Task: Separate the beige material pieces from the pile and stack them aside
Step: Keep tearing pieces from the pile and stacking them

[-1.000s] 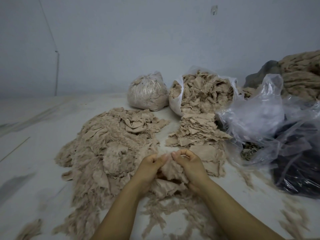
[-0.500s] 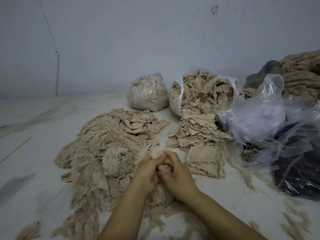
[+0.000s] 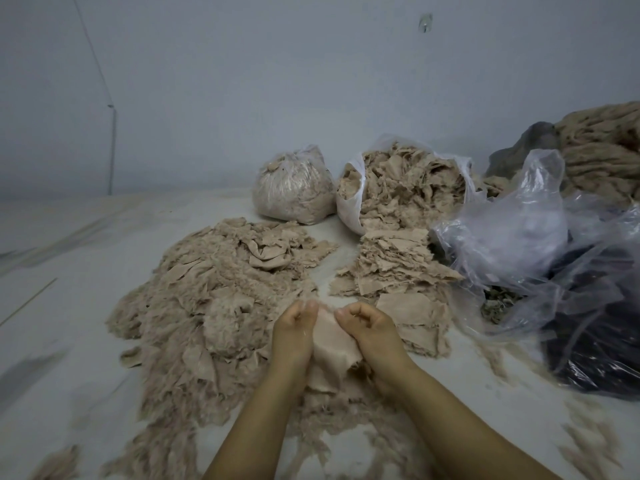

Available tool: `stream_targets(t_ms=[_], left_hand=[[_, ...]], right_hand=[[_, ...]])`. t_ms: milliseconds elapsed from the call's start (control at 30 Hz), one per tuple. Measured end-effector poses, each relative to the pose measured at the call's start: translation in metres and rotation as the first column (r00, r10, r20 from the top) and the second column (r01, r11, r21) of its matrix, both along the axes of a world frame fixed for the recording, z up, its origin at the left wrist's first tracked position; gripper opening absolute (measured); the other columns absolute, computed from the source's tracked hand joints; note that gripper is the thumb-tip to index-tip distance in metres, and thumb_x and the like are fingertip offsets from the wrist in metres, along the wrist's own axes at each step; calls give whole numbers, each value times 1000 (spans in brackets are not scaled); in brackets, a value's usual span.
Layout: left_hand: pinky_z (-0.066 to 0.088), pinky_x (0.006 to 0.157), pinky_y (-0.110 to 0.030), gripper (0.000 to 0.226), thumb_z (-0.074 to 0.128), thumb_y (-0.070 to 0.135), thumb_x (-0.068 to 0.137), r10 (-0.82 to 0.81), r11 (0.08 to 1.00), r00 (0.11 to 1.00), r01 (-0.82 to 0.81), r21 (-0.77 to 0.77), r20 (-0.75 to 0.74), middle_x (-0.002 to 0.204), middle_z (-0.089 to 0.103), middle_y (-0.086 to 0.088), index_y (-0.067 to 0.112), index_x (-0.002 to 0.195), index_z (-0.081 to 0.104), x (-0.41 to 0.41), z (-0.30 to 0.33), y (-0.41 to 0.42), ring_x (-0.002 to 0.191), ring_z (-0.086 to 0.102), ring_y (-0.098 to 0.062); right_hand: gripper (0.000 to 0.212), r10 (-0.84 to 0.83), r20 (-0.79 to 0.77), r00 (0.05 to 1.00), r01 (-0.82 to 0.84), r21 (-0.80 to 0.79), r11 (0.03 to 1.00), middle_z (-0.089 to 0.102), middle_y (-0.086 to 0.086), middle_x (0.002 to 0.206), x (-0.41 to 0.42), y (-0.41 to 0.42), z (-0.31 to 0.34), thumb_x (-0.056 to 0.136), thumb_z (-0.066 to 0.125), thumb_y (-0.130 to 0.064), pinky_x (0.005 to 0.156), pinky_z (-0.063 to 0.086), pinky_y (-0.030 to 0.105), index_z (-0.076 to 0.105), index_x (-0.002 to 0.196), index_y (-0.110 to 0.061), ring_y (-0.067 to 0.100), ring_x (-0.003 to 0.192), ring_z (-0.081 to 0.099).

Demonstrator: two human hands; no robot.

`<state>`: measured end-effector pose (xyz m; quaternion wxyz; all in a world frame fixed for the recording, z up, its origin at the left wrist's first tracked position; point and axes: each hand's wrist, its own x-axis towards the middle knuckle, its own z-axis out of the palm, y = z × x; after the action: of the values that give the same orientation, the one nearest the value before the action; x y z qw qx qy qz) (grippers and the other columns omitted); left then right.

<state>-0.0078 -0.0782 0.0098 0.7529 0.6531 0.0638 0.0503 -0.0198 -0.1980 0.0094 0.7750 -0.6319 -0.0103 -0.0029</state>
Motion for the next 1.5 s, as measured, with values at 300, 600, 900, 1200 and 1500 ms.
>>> stream_targets(t_ms=[300, 600, 900, 1200, 1500], left_hand=[[50, 64, -33, 25, 53, 23, 96, -94, 993, 991, 86, 79, 97, 74, 65, -10, 8, 78, 61, 2, 1, 3, 70, 61, -25], [54, 63, -26, 30, 59, 31, 87, -326, 939, 943, 317, -134, -59, 83, 73, -11, 4, 97, 66, -2, -8, 1, 71, 69, -19], [34, 44, -18, 39, 52, 26, 97, -117, 974, 989, 95, 207, 94, 49, 49, 8, 15, 60, 52, 2, -10, 4, 45, 43, -7], [38, 59, -20, 40, 74, 54, 71, -236, 620, 952, 300, 725, -192, 81, 53, 7, 30, 97, 56, 11, -23, 42, 70, 51, -9], [38, 53, -12, 21, 78, 23, 76, -341, 571, 917, 378, 729, -207, 66, 57, 11, 27, 68, 60, 6, -22, 43, 55, 50, 3]], right_hand=[[17, 79, 108, 991, -57, -195, 979, 65, 5, 72, 0, -2, 7, 89, 66, -19, 65, 47, 30, 67, 78, -6, 19, 69, 59], [25, -230, 147, 962, 243, -80, 967, 58, 1, 66, 18, -12, 6, 96, 56, -19, 69, 41, 34, 59, 72, -12, 21, 69, 52], [21, -432, 161, 887, 453, -125, 883, 66, -11, 66, 29, -30, -7, 93, 60, -25, 58, 46, 26, 68, 73, -26, 7, 61, 59], [19, -396, 232, 888, 411, -786, 462, 59, 5, 108, 37, -79, -16, 93, 55, -27, 90, 41, 37, 58, 106, -15, 23, 102, 55], [30, 181, 56, 982, -22, -916, 401, 49, -9, 73, 7, -23, -27, 83, 69, -35, 58, 33, 18, 46, 66, -29, 9, 74, 49]])
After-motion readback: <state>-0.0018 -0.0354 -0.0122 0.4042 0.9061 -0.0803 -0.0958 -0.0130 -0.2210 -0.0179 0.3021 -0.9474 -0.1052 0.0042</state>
